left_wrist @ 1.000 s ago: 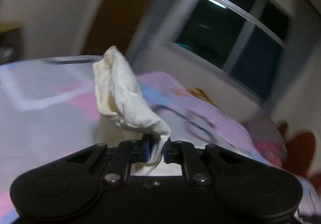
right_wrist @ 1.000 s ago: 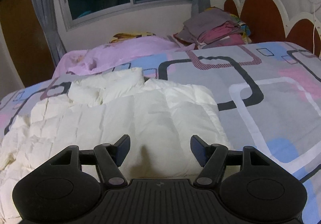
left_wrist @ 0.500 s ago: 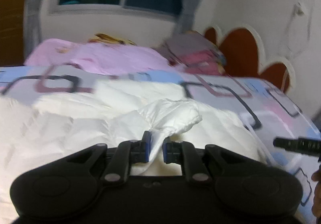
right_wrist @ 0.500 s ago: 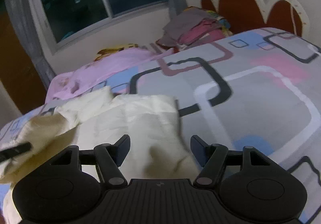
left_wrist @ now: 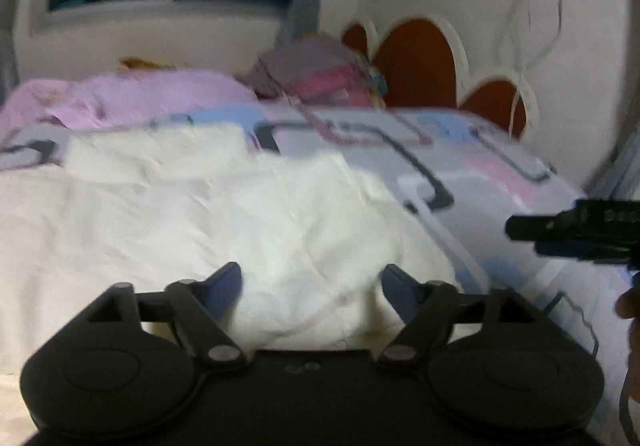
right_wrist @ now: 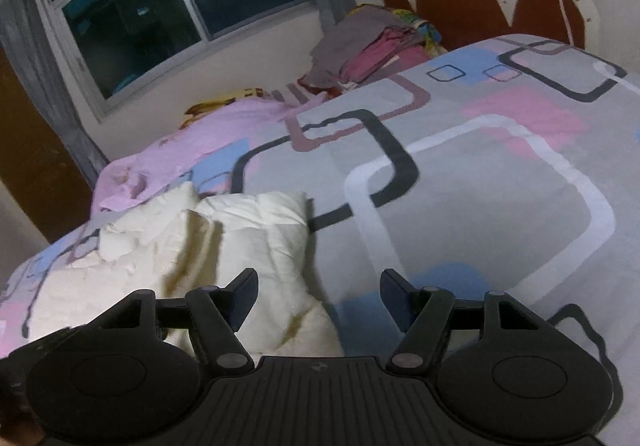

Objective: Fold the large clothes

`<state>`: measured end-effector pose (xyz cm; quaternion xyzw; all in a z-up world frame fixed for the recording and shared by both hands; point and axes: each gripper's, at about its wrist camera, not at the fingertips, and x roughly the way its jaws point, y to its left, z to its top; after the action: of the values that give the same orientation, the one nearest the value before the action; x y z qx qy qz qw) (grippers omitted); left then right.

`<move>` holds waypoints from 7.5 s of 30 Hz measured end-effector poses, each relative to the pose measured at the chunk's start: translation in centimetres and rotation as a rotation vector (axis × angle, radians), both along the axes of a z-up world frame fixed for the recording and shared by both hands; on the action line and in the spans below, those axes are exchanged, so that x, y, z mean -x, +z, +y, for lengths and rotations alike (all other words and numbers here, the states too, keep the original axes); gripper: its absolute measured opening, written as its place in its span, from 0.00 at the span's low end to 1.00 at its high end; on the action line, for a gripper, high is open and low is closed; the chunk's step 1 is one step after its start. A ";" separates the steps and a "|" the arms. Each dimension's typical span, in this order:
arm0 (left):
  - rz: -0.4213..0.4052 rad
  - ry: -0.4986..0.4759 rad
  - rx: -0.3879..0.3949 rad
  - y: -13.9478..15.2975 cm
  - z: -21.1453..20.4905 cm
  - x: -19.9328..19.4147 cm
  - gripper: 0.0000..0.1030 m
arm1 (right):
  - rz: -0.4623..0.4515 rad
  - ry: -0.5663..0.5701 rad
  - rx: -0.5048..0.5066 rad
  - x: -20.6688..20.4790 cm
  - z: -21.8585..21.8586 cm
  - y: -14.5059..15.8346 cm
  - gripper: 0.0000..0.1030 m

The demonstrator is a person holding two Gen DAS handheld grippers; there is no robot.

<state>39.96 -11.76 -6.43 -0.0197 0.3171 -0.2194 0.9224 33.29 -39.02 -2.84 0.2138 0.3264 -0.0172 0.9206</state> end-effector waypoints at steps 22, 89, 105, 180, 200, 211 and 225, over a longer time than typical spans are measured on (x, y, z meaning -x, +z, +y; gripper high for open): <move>0.033 0.380 0.036 -1.5 20.3 -0.3 0.69 | 0.059 0.179 0.038 -6.4 8.3 -2.1 0.07; 0.226 0.347 -0.099 -1.4 29.6 15.5 0.80 | 0.209 0.091 0.105 12.9 4.1 -3.2 0.59; 0.308 0.419 0.011 -2.6 30.8 23.5 0.79 | 0.260 0.128 -0.154 21.9 0.5 -5.7 0.59; 0.260 0.092 0.356 -2.1 32.8 -23.1 0.04 | 0.112 0.246 -0.139 -24.6 -1.2 -3.9 0.08; 0.363 0.255 0.522 -8.5 34.5 -25.5 0.28 | 0.223 0.112 -0.081 -26.8 -1.1 -8.4 0.17; 0.019 0.251 0.254 2.7 27.0 -15.0 0.67 | -0.040 0.215 0.161 -18.9 7.2 0.5 0.73; -0.006 0.261 -0.076 -1.0 21.1 -8.5 0.76 | -0.009 0.204 0.340 -13.7 10.4 -4.1 0.73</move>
<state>48.42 9.31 -7.45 -0.0252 0.3172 -0.0855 0.9442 46.99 -28.59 -6.90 0.0214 0.3349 0.0221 0.9418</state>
